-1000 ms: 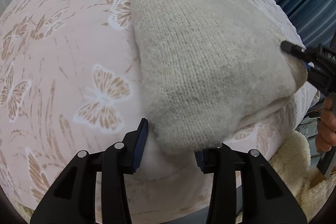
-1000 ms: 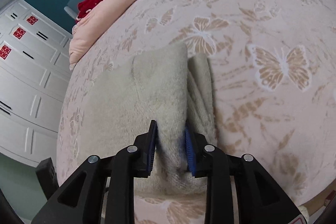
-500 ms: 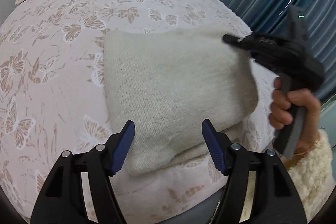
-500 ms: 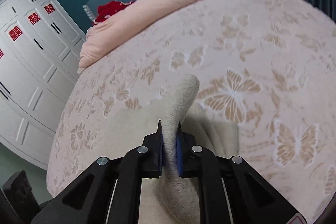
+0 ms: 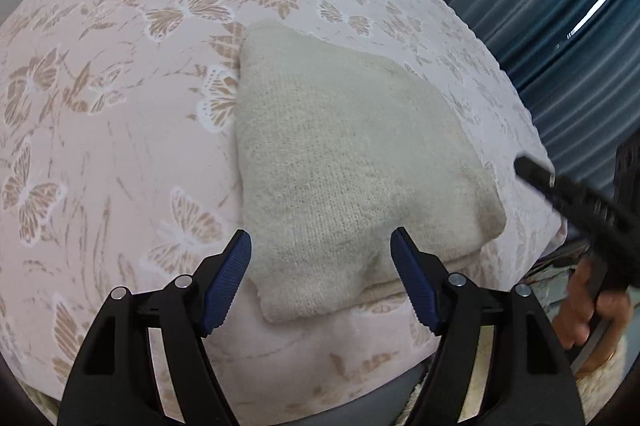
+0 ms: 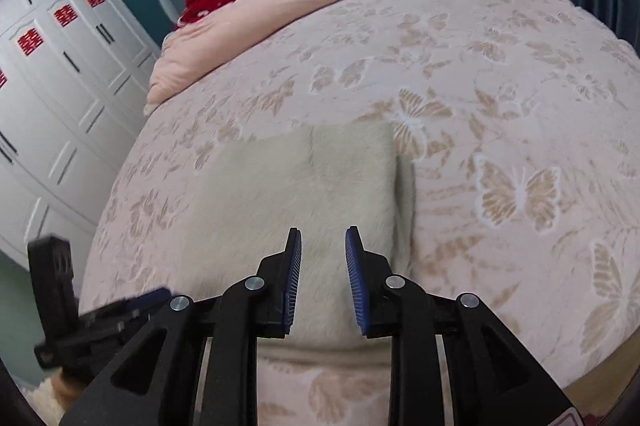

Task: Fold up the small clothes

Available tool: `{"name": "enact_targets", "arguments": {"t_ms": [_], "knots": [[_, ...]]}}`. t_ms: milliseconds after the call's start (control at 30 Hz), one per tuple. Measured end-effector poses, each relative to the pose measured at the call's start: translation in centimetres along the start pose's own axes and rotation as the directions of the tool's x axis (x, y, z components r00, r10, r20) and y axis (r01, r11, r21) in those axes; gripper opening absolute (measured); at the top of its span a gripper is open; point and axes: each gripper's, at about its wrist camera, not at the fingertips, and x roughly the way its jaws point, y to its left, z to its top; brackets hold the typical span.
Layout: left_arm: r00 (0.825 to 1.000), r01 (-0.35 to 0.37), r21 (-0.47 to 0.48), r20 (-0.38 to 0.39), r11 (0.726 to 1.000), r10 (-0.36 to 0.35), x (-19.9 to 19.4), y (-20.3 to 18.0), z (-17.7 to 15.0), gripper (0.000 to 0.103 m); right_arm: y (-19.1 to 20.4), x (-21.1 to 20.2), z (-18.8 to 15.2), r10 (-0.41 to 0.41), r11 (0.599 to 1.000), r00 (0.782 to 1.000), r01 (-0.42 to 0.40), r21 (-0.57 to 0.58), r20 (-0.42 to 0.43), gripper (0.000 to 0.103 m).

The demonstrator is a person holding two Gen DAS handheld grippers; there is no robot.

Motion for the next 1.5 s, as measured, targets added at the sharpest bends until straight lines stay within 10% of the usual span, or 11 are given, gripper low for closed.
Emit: {"name": "enact_targets", "arguments": {"t_ms": [133, 267, 433, 600, 867, 1000, 1133, 1300, 1500], "knots": [[0.996, -0.082, -0.006, -0.047, 0.997, 0.082, 1.6, 1.2, -0.3, 0.078, -1.1, 6.1, -6.0, -0.151, 0.987, 0.959, 0.134, -0.084, -0.241, 0.001], [0.997, -0.07, -0.031, -0.03, 0.997, 0.069, 0.0, 1.6, -0.8, 0.076, 1.6, 2.6, -4.5, -0.132, 0.99, 0.981, 0.123, -0.072, -0.141, 0.007], [0.995, -0.1, -0.033, 0.024, 0.994, 0.101, -2.8, 2.2, -0.1, 0.078, 8.5, 0.7, 0.6, 0.087, 0.986, 0.996, -0.09, -0.137, -0.032, 0.007], [0.983, -0.178, -0.037, 0.041, 0.983, 0.179, -3.9, 3.6, 0.0, 0.078, 11.0, 11.5, -2.2, 0.017, 0.979, 0.955, -0.076, -0.19, -0.297, 0.005], [0.985, -0.17, -0.041, 0.018, 0.985, 0.171, -3.3, 4.3, -0.3, 0.078, 11.9, 6.0, -1.7, 0.111, 0.976, 0.983, -0.134, -0.169, -0.143, 0.003], [0.985, -0.171, -0.041, 0.004, 0.984, 0.171, -2.7, 3.7, -0.3, 0.078, 12.4, 10.9, -5.1, -0.02, 0.955, 0.956, -0.069, -0.29, -0.291, 0.0], [0.983, -0.186, -0.003, -0.003, 0.983, 0.186, -2.3, 2.7, -0.4, 0.079, 10.6, 7.9, -4.5, 0.07, 0.978, 0.97, -0.113, -0.175, -0.234, 0.0], [0.983, -0.181, 0.045, -0.012, 0.982, 0.182, -1.4, 1.1, -0.3, 0.079, 6.0, 1.4, -1.8, -0.059, 0.995, 0.998, 0.057, -0.085, -0.02, 0.019], [0.986, -0.166, 0.063, -0.012, 0.984, 0.167, -0.7, -0.7, -0.3, 0.082, -1.1, 4.4, -3.6, -0.235, 0.972, 0.964, 0.23, -0.051, -0.129, 0.004]]}}
